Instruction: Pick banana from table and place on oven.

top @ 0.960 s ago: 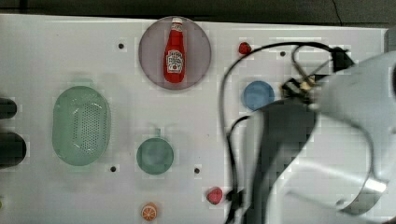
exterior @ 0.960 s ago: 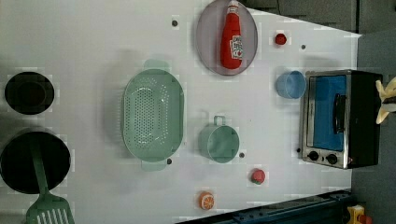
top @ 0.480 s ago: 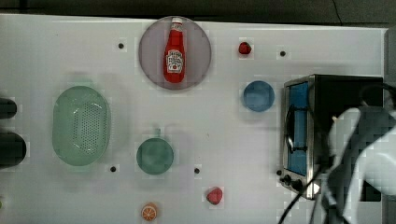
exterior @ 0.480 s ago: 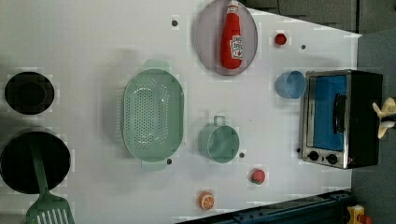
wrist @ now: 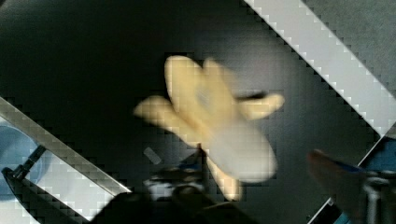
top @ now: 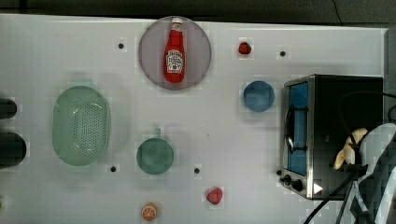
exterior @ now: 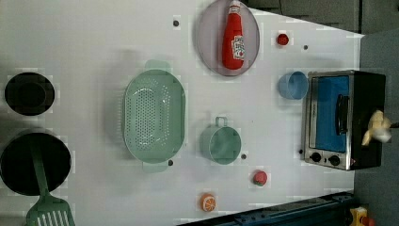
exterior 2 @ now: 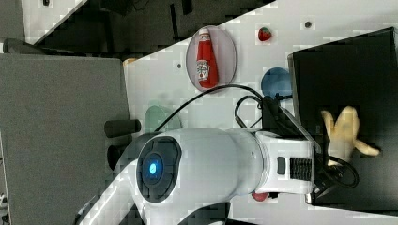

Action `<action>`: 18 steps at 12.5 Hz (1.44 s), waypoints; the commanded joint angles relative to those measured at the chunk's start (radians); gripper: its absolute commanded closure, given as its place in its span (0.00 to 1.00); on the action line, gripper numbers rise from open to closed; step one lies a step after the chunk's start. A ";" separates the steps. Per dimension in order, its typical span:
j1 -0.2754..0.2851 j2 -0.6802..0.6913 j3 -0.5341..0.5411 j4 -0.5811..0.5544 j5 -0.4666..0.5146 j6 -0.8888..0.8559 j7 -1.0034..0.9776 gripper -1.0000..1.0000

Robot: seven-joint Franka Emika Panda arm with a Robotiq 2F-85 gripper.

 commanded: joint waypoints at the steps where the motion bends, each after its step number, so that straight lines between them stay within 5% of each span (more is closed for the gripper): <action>1: 0.038 -0.011 0.044 0.029 0.019 -0.004 -0.048 0.01; 5: 0.082 -0.072 0.103 0.070 0.014 -0.008 0.004 0.00; 13: 0.168 -0.382 0.367 0.081 0.013 -0.428 0.702 0.00; 18: 0.168 -0.462 0.546 0.078 -0.055 -0.443 0.771 0.00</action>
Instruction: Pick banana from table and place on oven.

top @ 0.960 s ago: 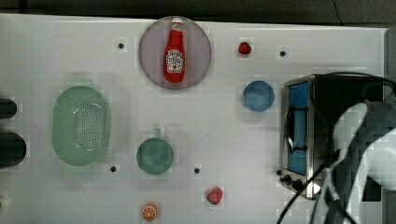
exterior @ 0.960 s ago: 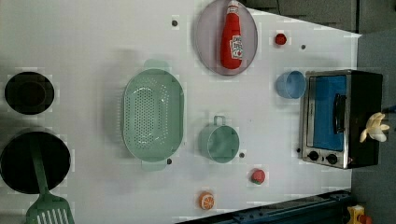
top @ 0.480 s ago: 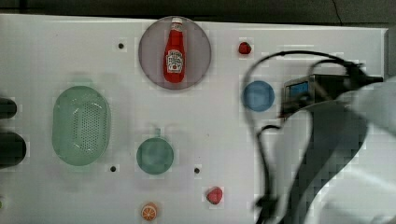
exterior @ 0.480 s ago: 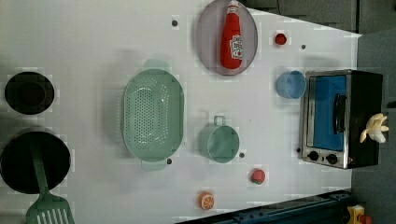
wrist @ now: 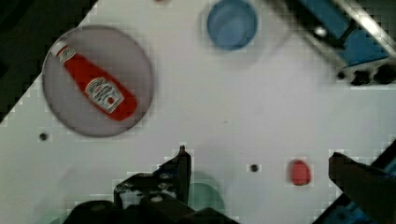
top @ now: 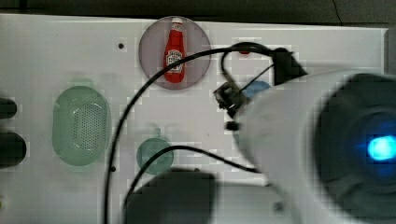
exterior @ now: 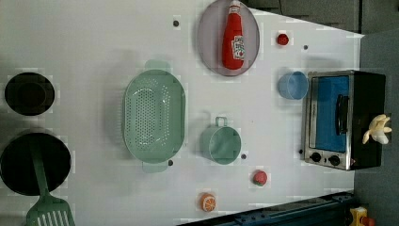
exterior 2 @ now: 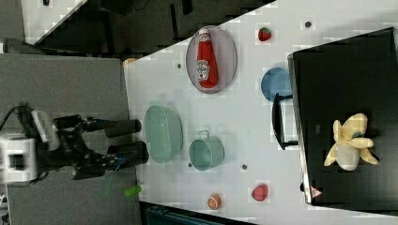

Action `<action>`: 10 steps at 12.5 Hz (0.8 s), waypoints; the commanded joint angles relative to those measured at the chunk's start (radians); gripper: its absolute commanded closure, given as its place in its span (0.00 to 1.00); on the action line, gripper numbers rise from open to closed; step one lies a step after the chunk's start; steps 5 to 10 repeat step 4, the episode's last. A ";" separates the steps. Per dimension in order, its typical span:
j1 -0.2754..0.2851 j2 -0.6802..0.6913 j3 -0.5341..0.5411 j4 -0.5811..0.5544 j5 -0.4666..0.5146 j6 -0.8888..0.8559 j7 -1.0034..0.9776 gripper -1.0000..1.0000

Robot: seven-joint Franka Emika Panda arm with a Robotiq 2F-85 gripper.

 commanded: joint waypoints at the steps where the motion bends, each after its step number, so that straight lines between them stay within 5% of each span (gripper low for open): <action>1: -0.018 -0.032 0.055 -0.004 -0.023 -0.048 0.103 0.00; 10: -0.018 -0.036 0.071 -0.004 -0.023 -0.057 0.103 0.00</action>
